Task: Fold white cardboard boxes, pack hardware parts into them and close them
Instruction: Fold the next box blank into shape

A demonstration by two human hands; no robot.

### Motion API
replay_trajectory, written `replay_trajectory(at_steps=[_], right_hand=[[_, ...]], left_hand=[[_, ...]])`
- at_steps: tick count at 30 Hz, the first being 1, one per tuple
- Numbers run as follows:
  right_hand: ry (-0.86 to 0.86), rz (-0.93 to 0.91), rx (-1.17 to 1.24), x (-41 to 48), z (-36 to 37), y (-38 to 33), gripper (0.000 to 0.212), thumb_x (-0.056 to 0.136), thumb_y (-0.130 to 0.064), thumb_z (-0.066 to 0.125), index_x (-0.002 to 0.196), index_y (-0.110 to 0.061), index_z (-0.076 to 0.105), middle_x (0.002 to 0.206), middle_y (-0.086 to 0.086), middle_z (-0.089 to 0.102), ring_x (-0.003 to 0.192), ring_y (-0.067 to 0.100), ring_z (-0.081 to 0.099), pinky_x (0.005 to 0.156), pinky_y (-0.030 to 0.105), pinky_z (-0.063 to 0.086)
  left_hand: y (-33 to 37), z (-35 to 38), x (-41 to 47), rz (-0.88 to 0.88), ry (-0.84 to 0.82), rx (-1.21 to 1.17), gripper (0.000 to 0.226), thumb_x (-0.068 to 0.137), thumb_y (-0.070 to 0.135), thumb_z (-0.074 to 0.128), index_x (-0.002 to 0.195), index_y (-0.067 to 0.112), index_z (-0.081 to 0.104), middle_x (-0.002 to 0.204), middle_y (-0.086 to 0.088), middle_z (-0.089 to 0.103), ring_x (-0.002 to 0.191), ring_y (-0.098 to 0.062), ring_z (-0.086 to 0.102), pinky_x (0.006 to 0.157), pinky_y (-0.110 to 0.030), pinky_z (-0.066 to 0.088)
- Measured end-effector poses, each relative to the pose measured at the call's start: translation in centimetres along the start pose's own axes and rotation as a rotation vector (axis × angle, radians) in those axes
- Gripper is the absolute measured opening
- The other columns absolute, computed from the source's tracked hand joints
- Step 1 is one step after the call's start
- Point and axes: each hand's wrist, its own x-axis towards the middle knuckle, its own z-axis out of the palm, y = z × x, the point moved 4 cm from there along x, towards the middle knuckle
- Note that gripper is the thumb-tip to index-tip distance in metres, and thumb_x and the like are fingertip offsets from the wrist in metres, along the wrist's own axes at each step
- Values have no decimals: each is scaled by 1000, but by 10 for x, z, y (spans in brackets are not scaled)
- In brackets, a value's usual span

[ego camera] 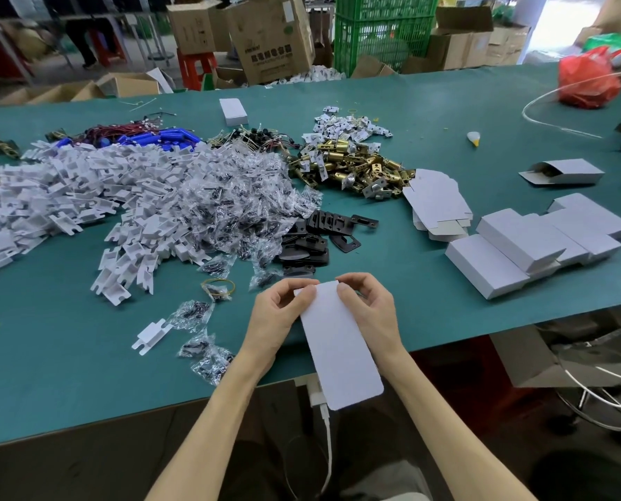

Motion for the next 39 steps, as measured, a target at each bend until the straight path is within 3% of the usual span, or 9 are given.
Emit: replay_trajectory(at_steps=[4, 9, 14, 23, 26, 28, 30, 35, 39], right_hand=[[40, -13, 6, 0, -1, -1, 4, 97, -6, 63, 100, -6, 64, 87, -12, 68, 77, -1, 63, 67, 17, 51], [58, -25, -18, 0, -1, -1, 4, 96, -7, 64, 100, -8, 64, 94, -1, 68, 80, 1, 63, 70, 19, 53], [53, -9, -9, 0, 0, 0, 9, 98, -10, 62, 104, -13, 67, 101, -1, 69, 86, 5, 66, 72, 22, 55], [65, -7, -67, 2, 1, 3, 7, 98, -12, 62, 94, -15, 67, 91, -5, 69, 80, 7, 65, 67, 22, 53], [97, 18, -17, 3, 0, 4, 6, 98, -15, 61, 96, -15, 67, 91, -4, 69, 78, 5, 63, 65, 20, 52], [133, 41, -6, 4, -1, 6, 6, 97, -15, 62, 95, -16, 67, 91, -3, 70, 80, 6, 63, 65, 21, 50], [137, 66, -15, 5, -1, 7, 6, 97, -17, 62, 95, -16, 67, 90, -1, 69, 82, 11, 62, 66, 24, 50], [31, 68, 110, 2, 3, 2, 22, 106, -23, 53, 104, -10, 70, 90, 10, 73, 75, 25, 69, 61, 33, 55], [-29, 34, 113, 1, 6, -3, 25, 109, -17, 45, 119, -16, 68, 108, 12, 72, 80, 31, 71, 64, 37, 60]], left_hand=[[0, -1, -1, 22, 9, -12, 12, 97, 17, 72, 106, 10, 76, 101, -8, 78, 88, -11, 68, 77, -23, 55], [-1, -2, -1, 19, 29, -32, 11, 97, 17, 71, 100, 11, 80, 102, -5, 80, 89, -12, 71, 82, -26, 58], [0, 1, -2, 37, 6, -11, 15, 101, 18, 66, 106, 12, 79, 105, -3, 79, 90, -12, 70, 78, -24, 57], [1, 1, -4, 48, 2, 45, 23, 107, 23, 58, 111, 18, 79, 104, -4, 78, 91, -18, 71, 79, -32, 54], [2, 2, -2, 97, -45, 33, 33, 108, 2, 48, 123, 18, 73, 121, 0, 75, 110, -20, 71, 90, -32, 57], [5, 5, -2, 170, -103, 72, 55, 97, -18, 46, 130, 19, 68, 136, 3, 68, 125, -17, 64, 97, -30, 55], [5, 9, -3, 229, -150, 165, 62, 89, -24, 52, 128, 21, 69, 143, 4, 62, 135, -14, 57, 99, -32, 55], [1, 7, -1, 169, -78, 152, 38, 87, -2, 78, 118, 20, 72, 126, -6, 68, 115, -21, 68, 90, -31, 57], [1, 6, -2, 94, -24, 61, 30, 87, 25, 79, 113, 12, 73, 106, -11, 74, 86, -16, 69, 76, -30, 57]])
